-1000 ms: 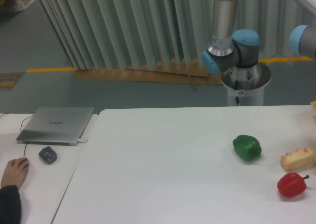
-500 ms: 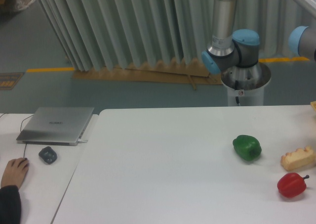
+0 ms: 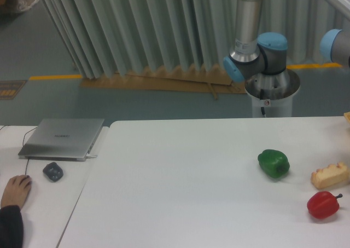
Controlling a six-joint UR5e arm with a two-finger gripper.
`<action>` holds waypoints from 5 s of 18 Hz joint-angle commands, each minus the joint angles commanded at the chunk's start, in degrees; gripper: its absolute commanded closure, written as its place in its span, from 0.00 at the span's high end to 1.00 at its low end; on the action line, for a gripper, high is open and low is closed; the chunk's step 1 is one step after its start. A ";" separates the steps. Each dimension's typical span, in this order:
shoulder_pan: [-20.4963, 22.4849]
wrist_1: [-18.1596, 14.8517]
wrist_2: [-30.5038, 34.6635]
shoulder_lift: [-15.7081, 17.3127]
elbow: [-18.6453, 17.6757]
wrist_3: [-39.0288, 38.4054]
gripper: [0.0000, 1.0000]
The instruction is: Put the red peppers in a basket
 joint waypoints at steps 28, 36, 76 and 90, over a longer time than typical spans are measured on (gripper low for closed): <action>-0.09 0.09 0.00 0.18 0.00 0.09 1.00; 0.09 0.09 -0.96 -0.09 0.00 -0.26 1.00; -2.72 0.00 -1.93 -0.35 -0.09 -6.85 1.00; -4.39 0.00 -2.02 -0.97 -0.09 -8.70 1.00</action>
